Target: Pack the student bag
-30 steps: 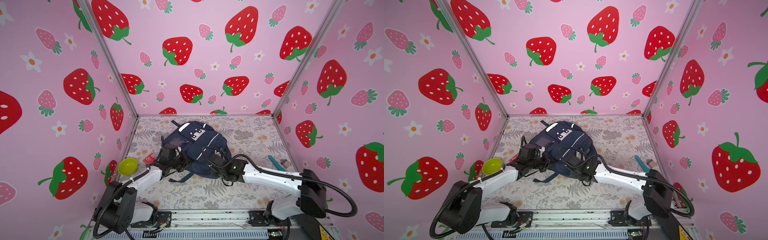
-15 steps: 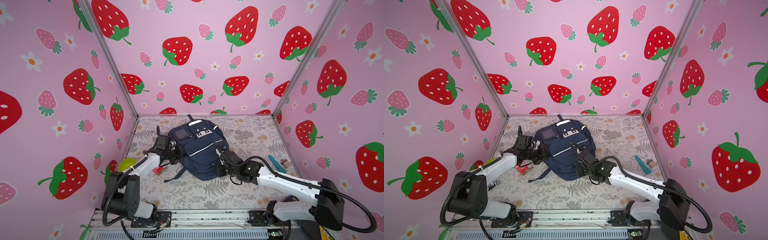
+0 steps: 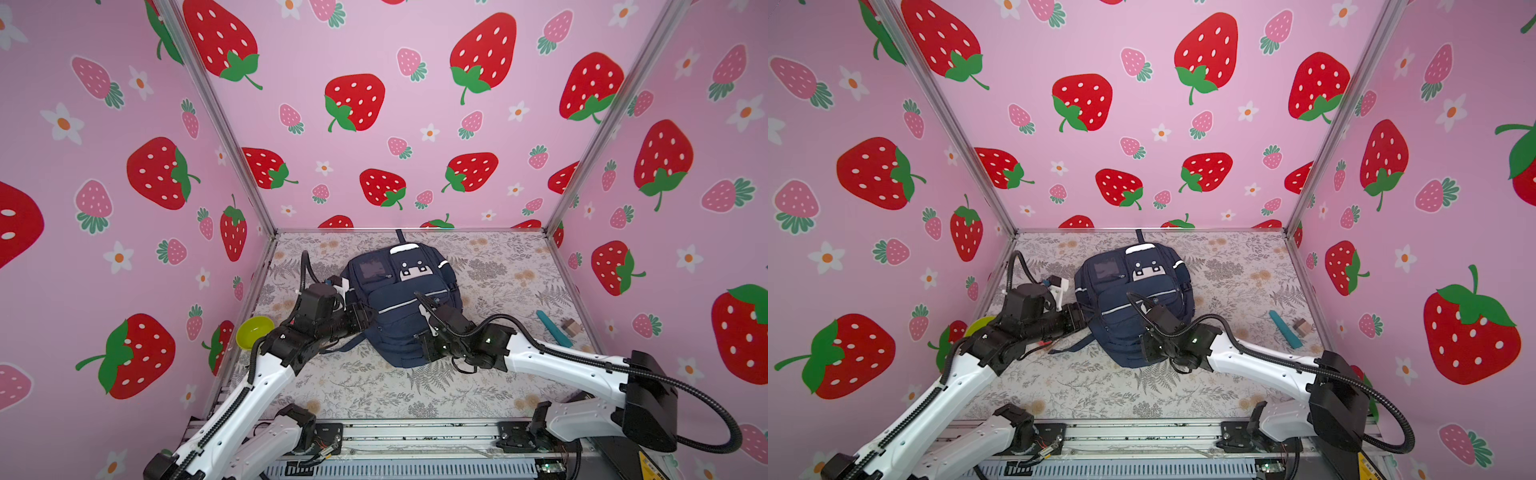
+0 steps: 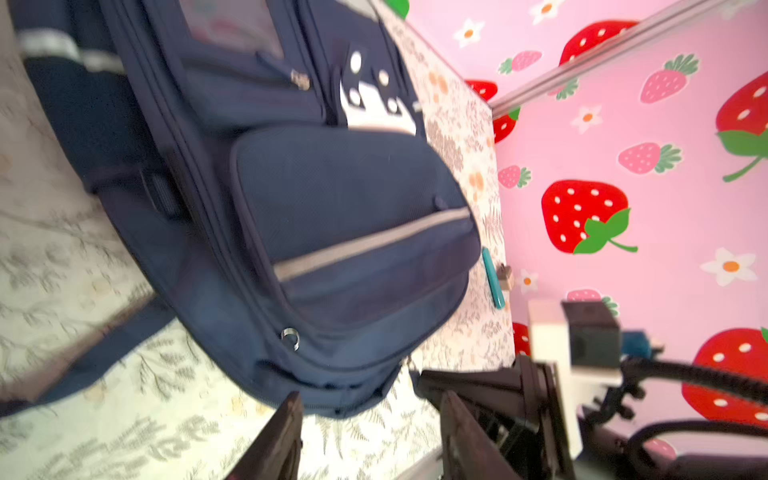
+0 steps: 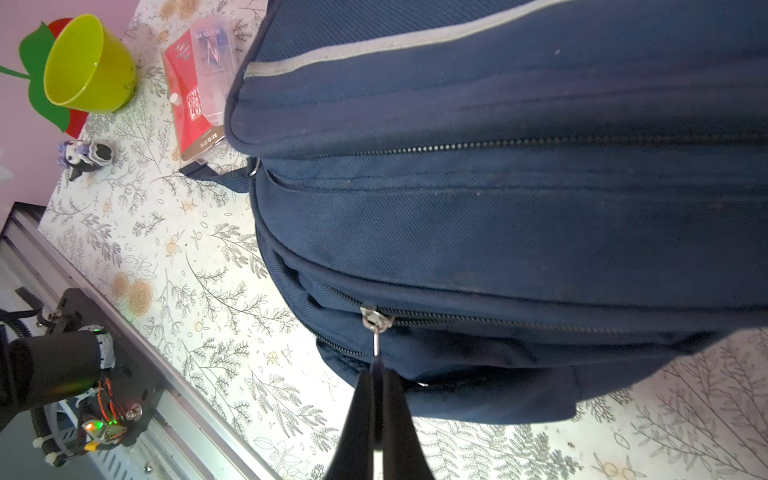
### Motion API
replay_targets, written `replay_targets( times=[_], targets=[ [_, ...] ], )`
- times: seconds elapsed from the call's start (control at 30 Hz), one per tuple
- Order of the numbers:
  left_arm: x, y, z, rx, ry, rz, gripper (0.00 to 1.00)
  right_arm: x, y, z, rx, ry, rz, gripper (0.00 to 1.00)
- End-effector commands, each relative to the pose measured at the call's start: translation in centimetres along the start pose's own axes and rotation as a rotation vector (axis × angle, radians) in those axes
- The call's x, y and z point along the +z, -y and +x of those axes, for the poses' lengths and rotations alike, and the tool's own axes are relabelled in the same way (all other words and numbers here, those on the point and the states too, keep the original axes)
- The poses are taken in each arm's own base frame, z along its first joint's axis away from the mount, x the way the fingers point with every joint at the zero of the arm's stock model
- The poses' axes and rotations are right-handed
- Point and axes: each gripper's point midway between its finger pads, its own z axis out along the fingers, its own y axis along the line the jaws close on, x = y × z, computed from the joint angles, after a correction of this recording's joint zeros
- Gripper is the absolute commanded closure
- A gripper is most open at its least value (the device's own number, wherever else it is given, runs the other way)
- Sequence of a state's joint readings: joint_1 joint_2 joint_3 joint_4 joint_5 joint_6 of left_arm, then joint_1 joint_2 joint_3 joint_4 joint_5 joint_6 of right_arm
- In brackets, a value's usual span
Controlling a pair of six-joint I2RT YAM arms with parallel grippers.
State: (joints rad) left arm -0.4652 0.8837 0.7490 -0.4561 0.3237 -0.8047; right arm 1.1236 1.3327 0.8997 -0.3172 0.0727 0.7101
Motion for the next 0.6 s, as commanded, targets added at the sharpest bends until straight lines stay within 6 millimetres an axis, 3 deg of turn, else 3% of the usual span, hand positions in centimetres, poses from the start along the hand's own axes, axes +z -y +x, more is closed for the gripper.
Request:
replay_targets(
  times=[0.0, 0.1, 0.27, 0.57],
  targets=[
    [1.9, -1.7, 3.4, -0.159, -0.082, -0.012, 0.42, -0.5, -1.1, -0.3, 0.032, 0.040, -0.074, 1.00],
    [3.5, 0.0, 3.6, -0.220, -0.096, 0.071, 0.41, -0.5, -1.3, -0.2, 0.049, 0.045, -0.093, 1.00],
    [4.9, 1.9, 3.6, -0.174, -0.112, 0.064, 0.39, -0.8, -2.0, -0.4, 0.075, 0.061, -0.139, 1.00],
    [7.3, 0.8, 3.3, -0.215, -0.095, 0.037, 0.46, -1.2, -4.4, -0.8, 0.081, 0.074, -0.213, 1.00]
  ],
)
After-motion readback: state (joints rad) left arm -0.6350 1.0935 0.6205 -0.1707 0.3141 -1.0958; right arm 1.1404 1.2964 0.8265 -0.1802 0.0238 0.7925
